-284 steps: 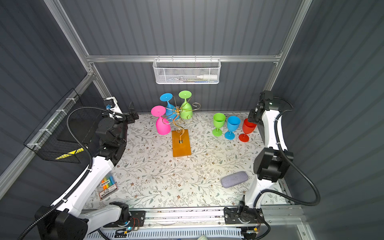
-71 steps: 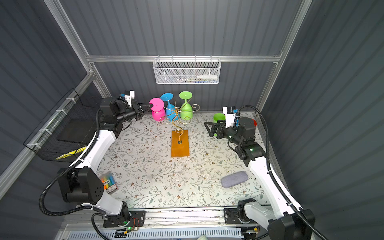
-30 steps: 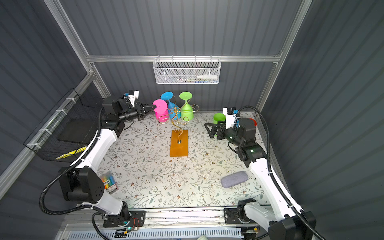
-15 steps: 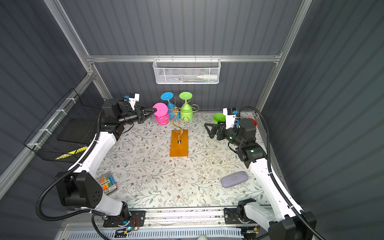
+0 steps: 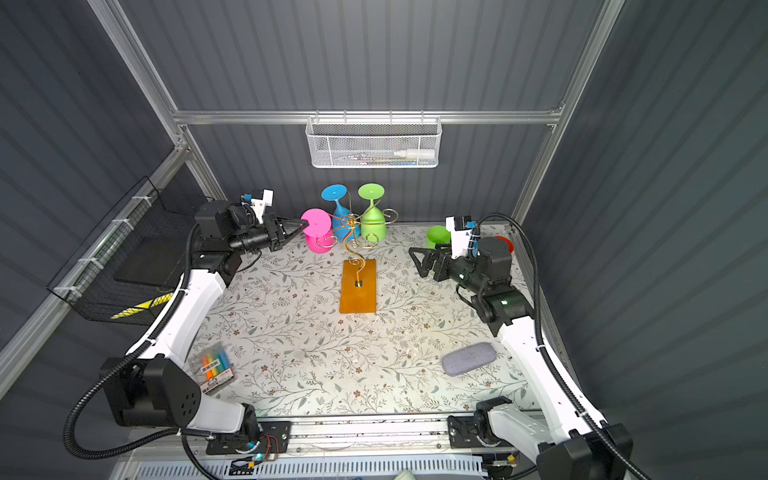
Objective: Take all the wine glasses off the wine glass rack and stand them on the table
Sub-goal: 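Slide the pink glass off its rack arm with the left gripper, then lift the pink glass up and away from the rack with the left gripper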
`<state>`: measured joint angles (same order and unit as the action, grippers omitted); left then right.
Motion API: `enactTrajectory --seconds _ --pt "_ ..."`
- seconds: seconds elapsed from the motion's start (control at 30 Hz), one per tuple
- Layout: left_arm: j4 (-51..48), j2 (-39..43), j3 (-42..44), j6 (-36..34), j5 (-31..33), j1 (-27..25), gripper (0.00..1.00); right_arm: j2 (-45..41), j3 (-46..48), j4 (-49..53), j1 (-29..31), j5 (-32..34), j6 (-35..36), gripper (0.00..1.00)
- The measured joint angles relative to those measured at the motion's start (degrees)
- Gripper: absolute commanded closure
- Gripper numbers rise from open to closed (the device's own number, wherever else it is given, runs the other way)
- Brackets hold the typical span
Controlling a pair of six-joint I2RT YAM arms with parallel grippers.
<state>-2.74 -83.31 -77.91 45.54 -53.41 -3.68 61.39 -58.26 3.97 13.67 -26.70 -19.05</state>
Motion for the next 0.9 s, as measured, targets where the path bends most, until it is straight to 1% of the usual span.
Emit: enactTrajectory --seconds 0.23,0.33,0.43,0.57,0.67,0.9 --pt "-3.4 3.9 1.6 -2.1 1.3 2.3 1.00 -0.3 0.0 0.1 0.0 0.0 0.0 0.01" --pt "-4.8 6.1 2.6 -2.6 1.7 4.8 1.00 -0.3 0.0 0.2 0.0 0.0 0.0 0.01" --pt "-5.0 8.3 3.7 -2.5 1.6 8.3 1.00 -0.3 0.0 0.3 0.0 0.0 0.0 0.01" --pt "-4.3 10.5 4.7 -0.8 0.7 13.5 1.00 -0.3 0.0 0.3 0.0 -0.1 0.0 0.01" --pt "-2.9 11.4 4.8 0.8 -0.3 16.5 1.00 -0.3 0.0 0.3 0.0 -0.1 0.0 0.01" --pt "2.6 11.6 4.5 5.7 -3.0 18.4 1.00 -0.2 -0.2 0.4 0.0 -0.1 0.3 0.01"
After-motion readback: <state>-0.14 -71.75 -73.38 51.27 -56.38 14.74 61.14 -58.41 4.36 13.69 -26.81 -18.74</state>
